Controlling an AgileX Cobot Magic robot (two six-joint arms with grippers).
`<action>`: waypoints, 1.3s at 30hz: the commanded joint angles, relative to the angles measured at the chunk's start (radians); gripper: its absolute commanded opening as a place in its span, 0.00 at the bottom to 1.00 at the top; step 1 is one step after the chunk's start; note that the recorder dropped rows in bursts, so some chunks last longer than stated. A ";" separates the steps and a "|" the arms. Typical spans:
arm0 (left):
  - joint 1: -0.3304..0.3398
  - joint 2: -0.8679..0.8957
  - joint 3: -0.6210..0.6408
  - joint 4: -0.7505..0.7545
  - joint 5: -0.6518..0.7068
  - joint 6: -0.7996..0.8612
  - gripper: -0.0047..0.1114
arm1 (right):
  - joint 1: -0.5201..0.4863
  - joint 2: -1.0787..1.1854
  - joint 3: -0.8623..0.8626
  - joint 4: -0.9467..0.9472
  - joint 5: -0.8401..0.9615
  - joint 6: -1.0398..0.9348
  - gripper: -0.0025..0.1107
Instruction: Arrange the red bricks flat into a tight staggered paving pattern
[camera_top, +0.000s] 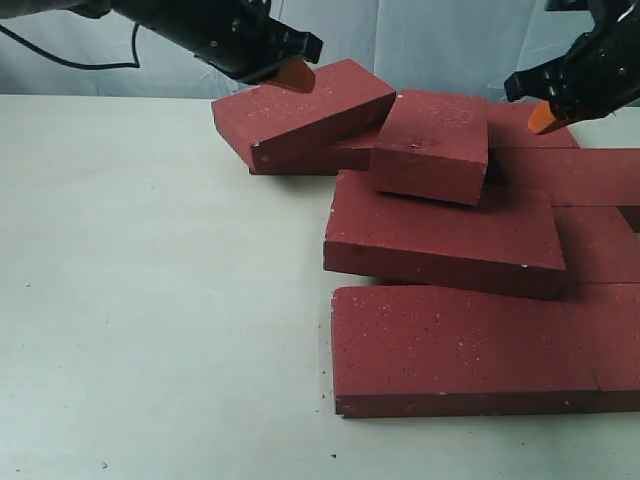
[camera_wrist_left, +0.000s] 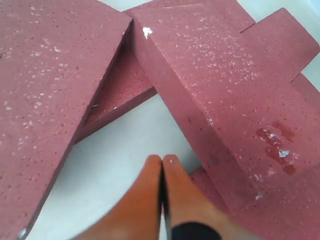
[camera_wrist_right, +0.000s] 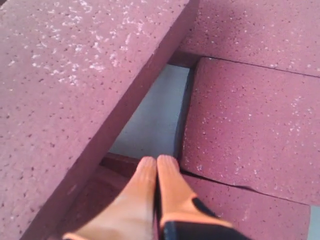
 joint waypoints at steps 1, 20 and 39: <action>-0.033 0.070 -0.074 0.012 0.008 -0.009 0.04 | 0.007 0.044 -0.024 -0.032 -0.021 0.015 0.01; -0.108 0.267 -0.286 0.146 0.015 -0.137 0.04 | 0.033 0.136 -0.024 0.007 -0.124 0.015 0.01; -0.154 0.314 -0.313 0.124 0.014 -0.135 0.04 | 0.041 0.151 -0.024 0.077 -0.131 0.000 0.01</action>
